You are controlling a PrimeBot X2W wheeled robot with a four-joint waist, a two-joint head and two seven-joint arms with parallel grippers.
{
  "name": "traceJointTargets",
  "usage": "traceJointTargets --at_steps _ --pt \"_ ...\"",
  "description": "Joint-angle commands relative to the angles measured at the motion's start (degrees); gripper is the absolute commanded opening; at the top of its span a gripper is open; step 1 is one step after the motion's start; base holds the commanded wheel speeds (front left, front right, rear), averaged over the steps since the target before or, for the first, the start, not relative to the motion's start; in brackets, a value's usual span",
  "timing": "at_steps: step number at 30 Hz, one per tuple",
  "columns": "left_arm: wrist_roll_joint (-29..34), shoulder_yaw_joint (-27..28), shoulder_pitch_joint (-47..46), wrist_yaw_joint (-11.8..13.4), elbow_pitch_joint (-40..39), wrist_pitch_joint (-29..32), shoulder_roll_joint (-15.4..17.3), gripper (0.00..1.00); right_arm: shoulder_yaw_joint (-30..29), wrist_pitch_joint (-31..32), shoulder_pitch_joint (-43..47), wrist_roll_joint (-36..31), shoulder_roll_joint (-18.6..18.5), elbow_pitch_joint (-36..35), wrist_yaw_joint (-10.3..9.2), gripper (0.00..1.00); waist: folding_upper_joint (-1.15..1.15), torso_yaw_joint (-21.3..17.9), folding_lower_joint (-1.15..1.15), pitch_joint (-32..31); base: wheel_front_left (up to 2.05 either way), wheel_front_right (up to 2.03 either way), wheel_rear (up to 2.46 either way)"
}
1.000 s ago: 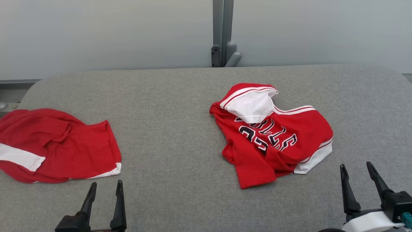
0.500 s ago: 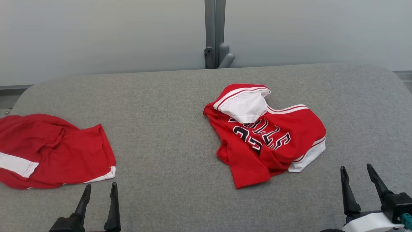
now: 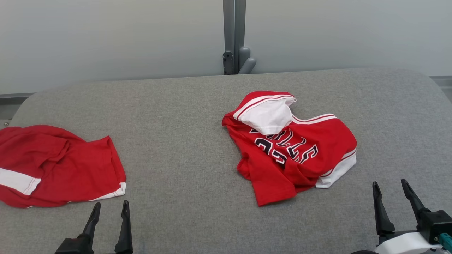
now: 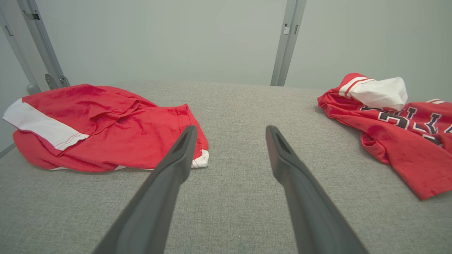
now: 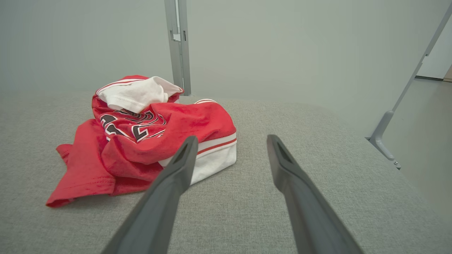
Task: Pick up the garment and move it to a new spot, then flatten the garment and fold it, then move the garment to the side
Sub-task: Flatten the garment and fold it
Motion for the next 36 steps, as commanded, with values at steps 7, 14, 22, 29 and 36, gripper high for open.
traceJointTargets --at_steps 7,14,22,29,36 --pt "0.8 0.5 -0.9 -0.6 -0.6 -0.2 -0.6 1.00 0.4 -0.2 -0.9 0.1 0.2 -0.3 -0.04 1.00 0.00 -0.5 0.00 0.3 0.00 0.00 0.00" --pt "-2.6 -8.3 -3.9 -1.0 2.0 -0.2 -1.3 1.00 1.5 -0.2 -2.2 0.2 0.2 -0.8 -0.04 1.00 0.00 -2.8 0.00 2.0 0.00 0.00 0.00" --pt "-16.6 -23.9 -14.5 0.2 9.3 5.2 -1.3 1.00 2.9 -0.2 -5.1 0.7 1.0 -0.9 -0.04 1.00 0.00 -8.9 0.00 6.1 0.00 0.00 0.00" --pt "-23.1 -29.3 -20.5 3.1 17.5 12.9 -1.3 1.00 2.1 -0.2 -6.0 0.7 1.5 -0.9 -0.04 1.00 0.00 -14.0 0.00 8.4 0.00 0.00 0.00" --pt "-29.2 -32.3 -22.7 6.0 22.0 13.9 -1.3 1.00 1.8 -0.2 -6.5 0.8 1.8 -1.0 -0.04 1.00 0.00 -16.0 0.00 9.3 0.00 0.00 0.00"
